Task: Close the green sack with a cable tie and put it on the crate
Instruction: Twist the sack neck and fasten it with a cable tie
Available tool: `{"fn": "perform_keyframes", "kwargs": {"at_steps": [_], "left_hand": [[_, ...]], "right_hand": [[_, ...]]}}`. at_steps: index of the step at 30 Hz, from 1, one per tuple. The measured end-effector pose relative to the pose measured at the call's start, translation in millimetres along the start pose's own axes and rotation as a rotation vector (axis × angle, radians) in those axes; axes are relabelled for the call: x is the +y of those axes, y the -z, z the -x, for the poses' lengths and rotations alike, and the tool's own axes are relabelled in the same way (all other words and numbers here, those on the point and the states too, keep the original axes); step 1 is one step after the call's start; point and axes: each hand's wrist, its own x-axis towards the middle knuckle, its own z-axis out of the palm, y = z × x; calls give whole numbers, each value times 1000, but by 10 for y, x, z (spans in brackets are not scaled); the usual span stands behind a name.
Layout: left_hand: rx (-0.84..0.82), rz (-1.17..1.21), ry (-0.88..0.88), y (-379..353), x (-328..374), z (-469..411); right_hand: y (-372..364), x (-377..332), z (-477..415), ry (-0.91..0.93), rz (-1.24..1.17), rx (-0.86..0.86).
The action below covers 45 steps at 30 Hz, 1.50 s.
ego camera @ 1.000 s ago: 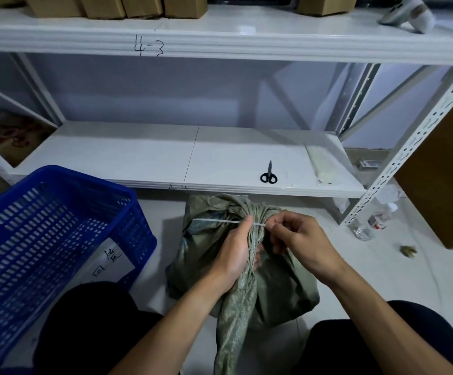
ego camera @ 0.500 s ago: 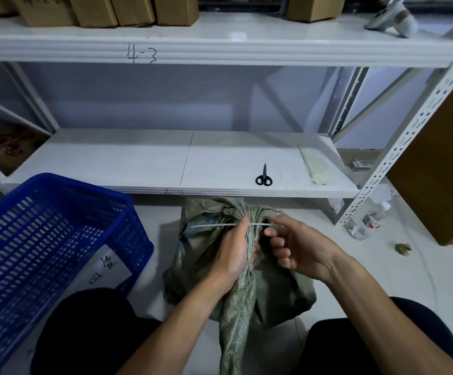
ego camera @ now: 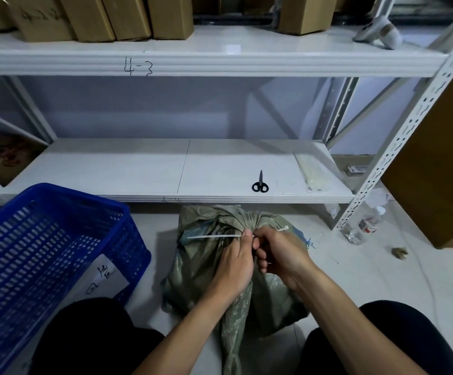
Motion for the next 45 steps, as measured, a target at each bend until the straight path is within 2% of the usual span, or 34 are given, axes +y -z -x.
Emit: {"fn": "perform_keyframes", "kwargs": {"at_steps": [6,10,19,23,26,29,33,38,43,45], "left_hand": [[-13,-70,-25,31,57,36],[36,-107,-25,39,70,20],[91,-253,-147,11,2,35],[69,-224,-112,24,-12,17],[45,-69,-30,33,24,20],[30,65,47,56,24,-23],[28,-14,34,78,63,17],[-1,46,63,103,93,5],[-27,229,192,115,62,-58],[-18,266,294,142,41,-84]], "right_hand": [[61,4,-31,-35,-12,8],[108,-15,-12,-85,-38,8],[104,-20,-47,-204,-155,-65],[89,7,-54,-187,-139,-71],[88,24,-40,-115,-77,-25],[48,79,7,45,-32,68],[-31,104,26,175,53,115],[35,51,28,256,172,136],[478,-146,71,376,171,424],[699,-194,179,439,288,569]]}}
